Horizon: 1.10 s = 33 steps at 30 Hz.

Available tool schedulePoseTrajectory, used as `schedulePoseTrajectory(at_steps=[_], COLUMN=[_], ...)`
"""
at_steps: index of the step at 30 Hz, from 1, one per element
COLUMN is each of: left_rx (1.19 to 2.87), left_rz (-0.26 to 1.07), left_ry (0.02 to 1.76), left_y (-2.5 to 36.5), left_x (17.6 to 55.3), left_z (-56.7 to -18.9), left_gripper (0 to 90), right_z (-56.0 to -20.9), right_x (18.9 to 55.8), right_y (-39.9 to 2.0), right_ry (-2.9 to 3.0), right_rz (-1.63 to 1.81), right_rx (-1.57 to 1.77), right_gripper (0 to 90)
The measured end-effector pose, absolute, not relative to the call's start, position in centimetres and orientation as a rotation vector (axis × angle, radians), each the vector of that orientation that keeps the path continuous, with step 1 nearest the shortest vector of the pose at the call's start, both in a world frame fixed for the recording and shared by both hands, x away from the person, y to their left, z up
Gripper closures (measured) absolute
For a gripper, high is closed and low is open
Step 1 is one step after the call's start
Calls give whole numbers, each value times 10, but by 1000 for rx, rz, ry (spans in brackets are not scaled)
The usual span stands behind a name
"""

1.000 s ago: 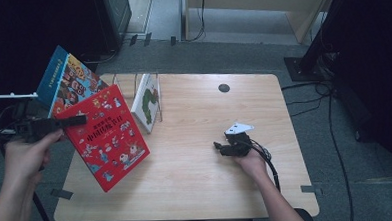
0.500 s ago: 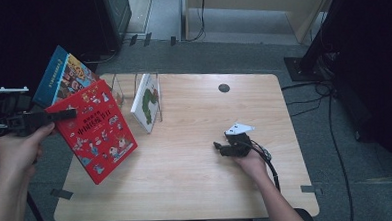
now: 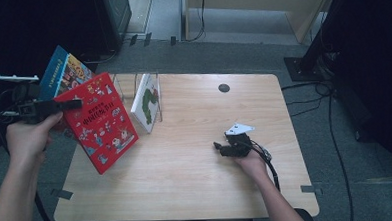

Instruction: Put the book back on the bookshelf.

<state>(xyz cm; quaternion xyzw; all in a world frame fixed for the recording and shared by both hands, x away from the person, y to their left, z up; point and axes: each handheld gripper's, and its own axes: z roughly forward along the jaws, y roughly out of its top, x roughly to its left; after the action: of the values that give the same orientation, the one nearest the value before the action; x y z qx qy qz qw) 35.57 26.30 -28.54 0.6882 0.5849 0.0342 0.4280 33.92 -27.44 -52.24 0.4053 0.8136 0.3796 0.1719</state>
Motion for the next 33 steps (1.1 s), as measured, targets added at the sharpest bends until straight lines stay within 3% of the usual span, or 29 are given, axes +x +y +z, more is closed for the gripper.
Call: schedulePoseTrajectory(at_steps=[33], left_rx=[1726], left_rz=[155], left_ry=[1566], left_y=[241], left_x=[401], left_z=[-283], left_gripper=[802], right_z=[-522], right_x=[339], right_y=[-275], right_ry=[2313], right_rz=[1078], right_rx=[1145], right_gripper=[351])
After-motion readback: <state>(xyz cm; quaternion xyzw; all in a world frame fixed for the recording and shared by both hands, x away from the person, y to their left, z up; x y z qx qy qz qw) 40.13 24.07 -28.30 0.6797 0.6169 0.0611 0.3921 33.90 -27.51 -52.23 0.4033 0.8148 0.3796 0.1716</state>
